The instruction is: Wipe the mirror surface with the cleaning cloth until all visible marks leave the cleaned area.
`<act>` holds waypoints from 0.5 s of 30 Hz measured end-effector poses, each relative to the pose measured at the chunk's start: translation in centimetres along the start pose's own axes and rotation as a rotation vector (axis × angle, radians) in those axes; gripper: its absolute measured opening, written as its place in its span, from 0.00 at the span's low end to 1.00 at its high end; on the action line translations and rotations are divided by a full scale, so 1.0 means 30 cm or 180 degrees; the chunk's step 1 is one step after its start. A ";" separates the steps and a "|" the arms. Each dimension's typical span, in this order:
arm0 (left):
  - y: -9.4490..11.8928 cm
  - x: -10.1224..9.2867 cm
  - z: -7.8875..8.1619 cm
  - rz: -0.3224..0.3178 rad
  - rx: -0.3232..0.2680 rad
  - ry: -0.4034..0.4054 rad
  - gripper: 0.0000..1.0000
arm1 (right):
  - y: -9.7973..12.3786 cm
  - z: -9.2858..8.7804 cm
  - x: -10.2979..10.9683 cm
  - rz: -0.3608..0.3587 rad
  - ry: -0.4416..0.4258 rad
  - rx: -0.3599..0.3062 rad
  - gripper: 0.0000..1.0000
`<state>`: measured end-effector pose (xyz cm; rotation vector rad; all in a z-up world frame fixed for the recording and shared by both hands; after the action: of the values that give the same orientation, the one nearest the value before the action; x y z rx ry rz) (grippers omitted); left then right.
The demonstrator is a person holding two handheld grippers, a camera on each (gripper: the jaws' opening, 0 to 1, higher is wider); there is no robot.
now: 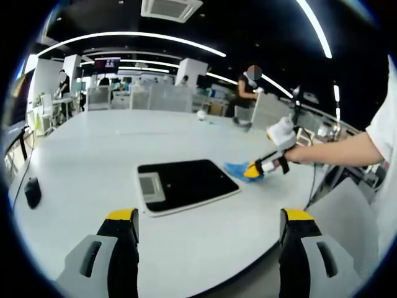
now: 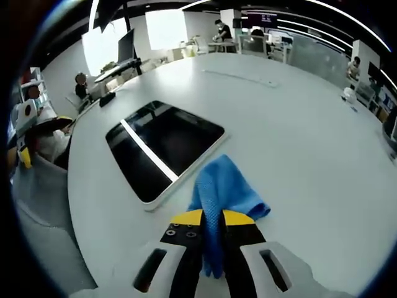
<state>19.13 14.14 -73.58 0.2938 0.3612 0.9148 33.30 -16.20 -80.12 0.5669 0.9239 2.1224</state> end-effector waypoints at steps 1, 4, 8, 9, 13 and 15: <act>0.000 0.000 0.000 0.0001 -0.0002 -0.0002 0.95 | 0.003 0.000 0.003 -0.0002 0.0002 -0.0005 0.07; 0.000 0.000 0.001 0.0000 -0.0005 -0.0002 0.95 | 0.018 0.006 0.011 -0.0005 -0.0009 -0.0043 0.10; 0.000 0.000 0.002 0.0000 -0.0017 -0.0002 0.95 | 0.059 0.035 -0.004 -0.0030 -0.0061 -0.0211 0.13; 0.000 0.000 0.002 -0.0003 -0.0017 0.0001 0.95 | 0.074 0.040 -0.003 -0.0047 -0.0060 -0.0251 0.13; 0.004 0.002 0.005 0.0011 -0.0043 0.0002 0.95 | 0.202 0.053 0.010 -0.0196 -0.0031 -0.0593 0.19; 0.005 0.002 0.006 0.0012 -0.0053 0.0001 0.95 | 0.280 0.036 0.033 -0.0238 -0.0087 -0.0824 0.26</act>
<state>19.13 14.25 -73.35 0.2791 0.3532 0.9212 29.54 -18.89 -72.94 0.4215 0.6316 2.1184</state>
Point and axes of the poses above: the point that each gripper's makers call its tool centre point, and the gripper's own axes: y roughly backward along the fingers, x roughly to its left, z roughly out of its top, the point moved 7 cm from there along y, roughly backward along the fingers, and after that the axes turned 3 degrees about -y, right-handed, at the moved point
